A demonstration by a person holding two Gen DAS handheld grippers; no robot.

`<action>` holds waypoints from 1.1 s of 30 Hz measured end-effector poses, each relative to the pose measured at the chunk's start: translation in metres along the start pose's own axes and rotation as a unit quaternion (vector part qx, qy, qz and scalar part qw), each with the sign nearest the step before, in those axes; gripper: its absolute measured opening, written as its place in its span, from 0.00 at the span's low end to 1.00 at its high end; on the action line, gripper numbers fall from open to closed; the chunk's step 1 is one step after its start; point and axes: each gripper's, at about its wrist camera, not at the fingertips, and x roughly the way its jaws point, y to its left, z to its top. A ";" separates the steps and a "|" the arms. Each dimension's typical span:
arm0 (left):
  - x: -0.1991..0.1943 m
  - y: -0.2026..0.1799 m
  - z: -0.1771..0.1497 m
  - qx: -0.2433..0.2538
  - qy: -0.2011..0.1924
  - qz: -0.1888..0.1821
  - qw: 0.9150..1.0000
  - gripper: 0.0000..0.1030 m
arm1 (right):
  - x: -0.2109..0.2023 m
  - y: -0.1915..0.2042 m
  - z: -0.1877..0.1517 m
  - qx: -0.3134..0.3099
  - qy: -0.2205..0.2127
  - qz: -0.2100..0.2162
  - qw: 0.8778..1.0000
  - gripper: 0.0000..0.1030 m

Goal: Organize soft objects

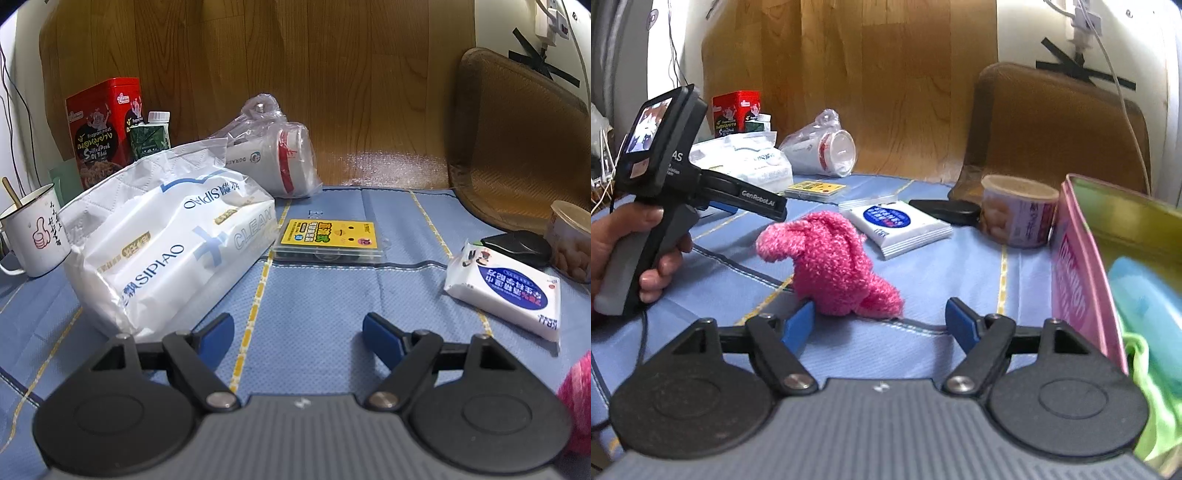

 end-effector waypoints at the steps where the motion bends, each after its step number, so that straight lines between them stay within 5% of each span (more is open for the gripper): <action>1: 0.000 0.000 0.000 0.001 0.000 0.000 1.000 0.77 | 0.001 -0.005 0.001 0.006 0.003 0.003 1.000 0.78; 10: 0.000 0.000 0.001 0.007 -0.003 0.005 1.000 0.78 | 0.003 -0.028 0.002 0.087 0.015 0.005 0.996 0.79; 15: 0.000 -0.001 0.001 0.007 -0.003 0.004 1.000 0.78 | 0.002 -0.028 0.000 0.086 0.015 0.004 0.996 0.80; 18: -0.002 0.000 0.000 0.006 -0.009 0.004 1.000 0.89 | 0.003 -0.029 0.000 0.076 0.017 0.003 0.997 0.81; 33: -0.003 -0.002 0.001 0.014 -0.015 0.001 1.000 0.89 | 0.009 -0.018 0.001 0.031 0.029 -0.015 0.999 0.83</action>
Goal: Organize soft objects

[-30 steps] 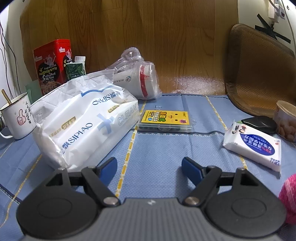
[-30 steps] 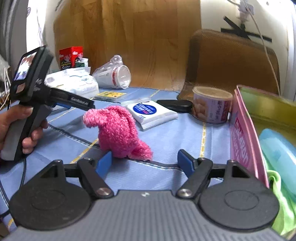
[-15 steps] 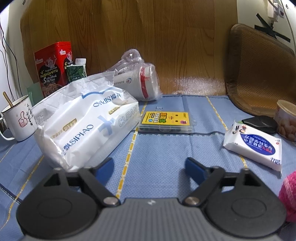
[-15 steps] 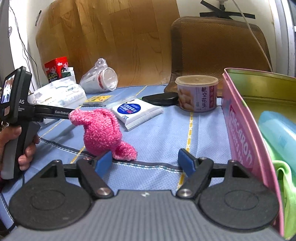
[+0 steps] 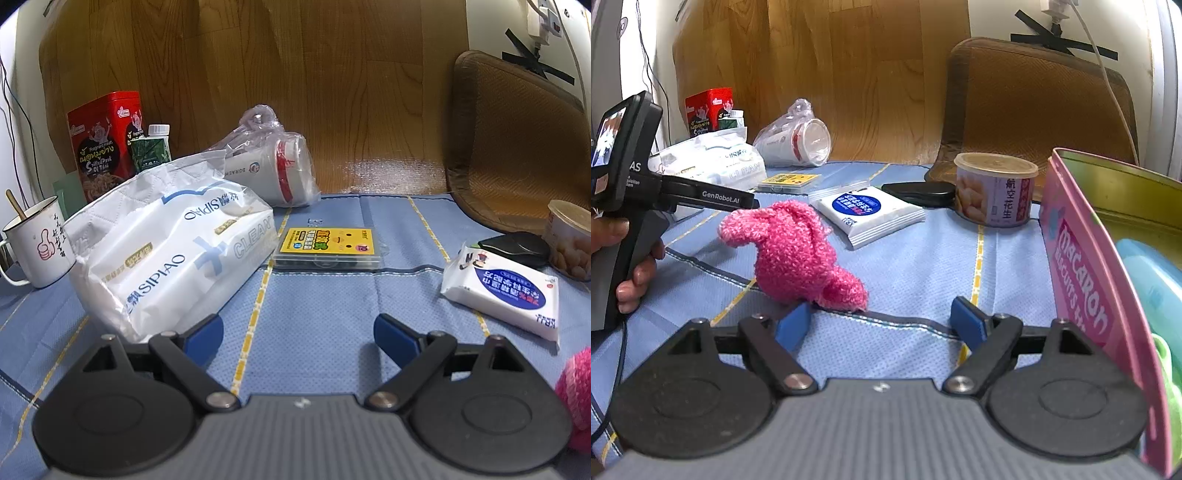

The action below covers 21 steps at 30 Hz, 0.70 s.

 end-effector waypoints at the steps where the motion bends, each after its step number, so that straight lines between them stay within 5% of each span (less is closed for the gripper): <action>1: 0.000 0.000 0.000 0.000 0.000 0.000 1.000 0.89 | 0.000 0.001 0.000 -0.001 0.000 -0.001 1.000 0.83; 21: 0.001 0.001 -0.002 -0.007 0.003 -0.003 1.000 0.89 | 0.003 0.004 0.000 -0.008 0.002 -0.006 1.000 0.84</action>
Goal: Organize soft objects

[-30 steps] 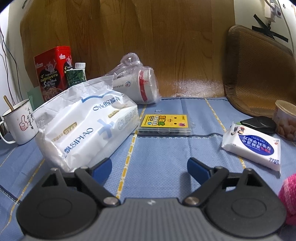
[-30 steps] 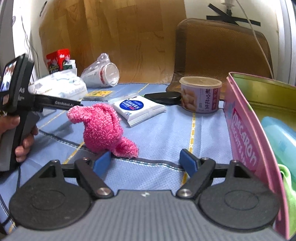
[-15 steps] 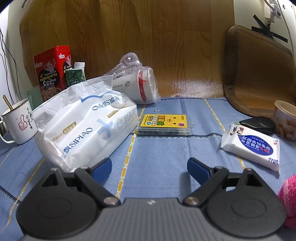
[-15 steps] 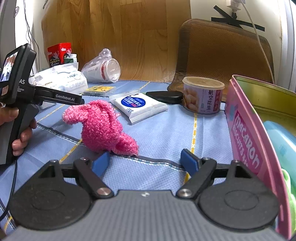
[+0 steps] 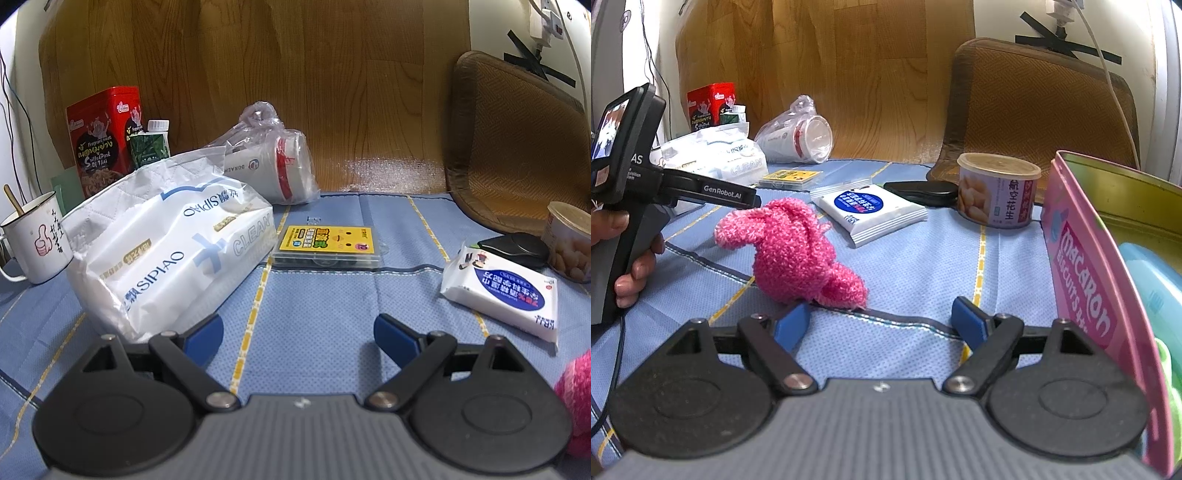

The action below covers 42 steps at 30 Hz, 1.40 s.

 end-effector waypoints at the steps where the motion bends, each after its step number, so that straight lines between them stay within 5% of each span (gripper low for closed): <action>1: 0.000 0.000 0.000 0.000 0.001 0.000 1.000 0.89 | 0.000 0.000 0.000 -0.001 0.000 0.000 1.000 0.84; 16: -0.007 0.002 -0.001 -0.002 -0.015 -0.027 1.000 0.89 | 0.001 0.005 -0.001 -0.028 0.001 0.002 1.000 0.83; 20: -0.018 0.018 -0.007 -0.057 0.002 -0.087 0.995 0.89 | 0.001 0.005 -0.001 -0.031 0.002 0.007 0.999 0.83; 25: -0.046 0.029 -0.022 -0.119 0.017 -0.184 0.976 0.89 | 0.001 0.009 0.000 -0.037 0.003 0.020 0.999 0.83; 29: -0.071 0.012 -0.018 -0.103 0.008 -0.258 0.961 0.89 | 0.005 0.021 0.003 -0.048 0.010 0.047 0.998 0.83; 32: -0.075 -0.009 -0.017 -0.073 0.020 -0.277 0.958 0.89 | 0.009 0.031 0.008 -0.050 0.011 0.065 0.997 0.83; 35: -0.067 -0.022 -0.023 -0.059 0.049 -0.286 0.955 0.70 | 0.014 0.039 0.011 -0.059 0.010 0.070 0.996 0.82; 39: -0.068 -0.025 -0.027 -0.083 0.073 -0.341 0.934 0.47 | 0.012 0.047 0.012 -0.066 0.005 0.100 0.993 0.44; 42: -0.083 -0.035 -0.019 -0.064 0.063 -0.349 0.933 0.45 | 0.002 0.049 0.010 -0.068 -0.007 0.082 0.994 0.43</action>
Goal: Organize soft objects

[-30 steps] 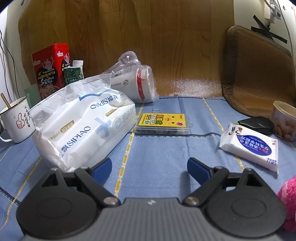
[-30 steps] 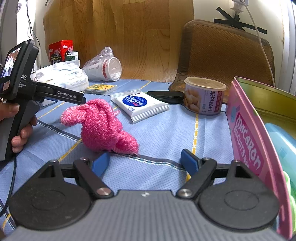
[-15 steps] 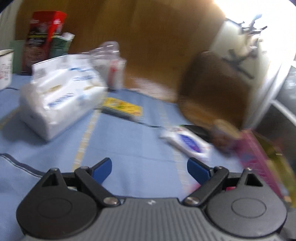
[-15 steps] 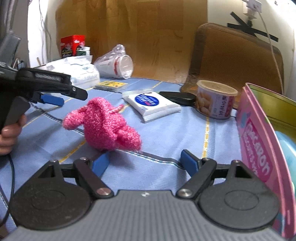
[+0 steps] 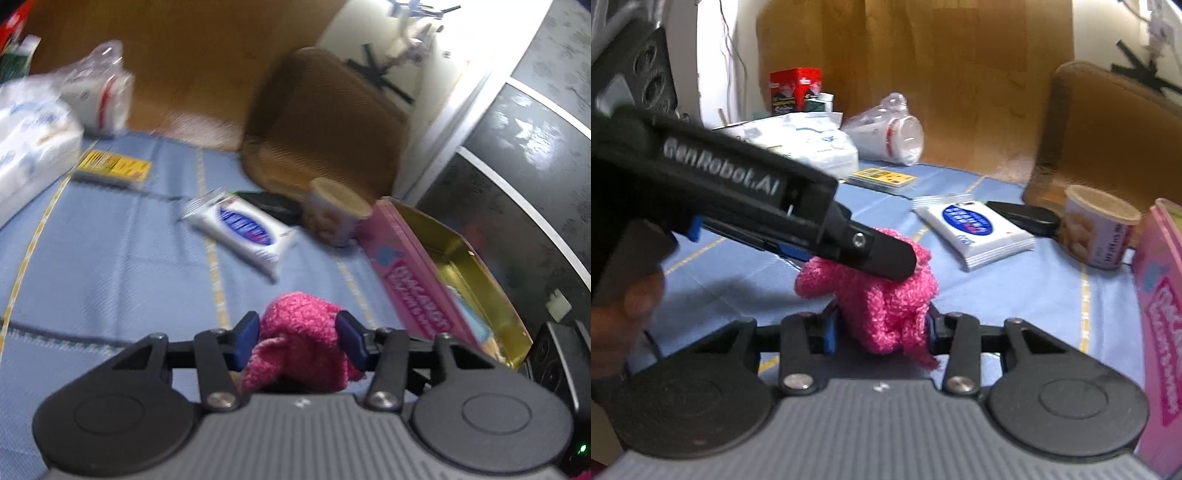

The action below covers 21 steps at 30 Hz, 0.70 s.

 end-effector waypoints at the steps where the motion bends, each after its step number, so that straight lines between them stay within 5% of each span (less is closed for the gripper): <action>1: -0.002 -0.011 0.002 0.012 -0.004 -0.008 1.000 0.45 | -0.006 -0.001 0.000 0.004 -0.009 -0.005 1.000 0.43; 10: 0.031 -0.125 0.021 0.143 -0.008 -0.083 0.986 0.49 | -0.096 -0.044 -0.002 0.050 -0.108 -0.114 0.986 0.44; 16: 0.084 -0.177 0.010 0.174 0.040 -0.113 0.977 0.54 | -0.136 -0.082 -0.029 0.101 -0.100 -0.194 0.971 0.45; 18: 0.096 -0.186 0.004 0.183 0.046 -0.102 0.977 0.68 | -0.143 -0.089 -0.037 0.116 -0.091 -0.210 0.966 0.47; 21: 0.097 -0.188 -0.001 0.192 0.040 -0.086 0.977 0.74 | -0.150 -0.093 -0.045 0.125 -0.084 -0.236 0.960 0.69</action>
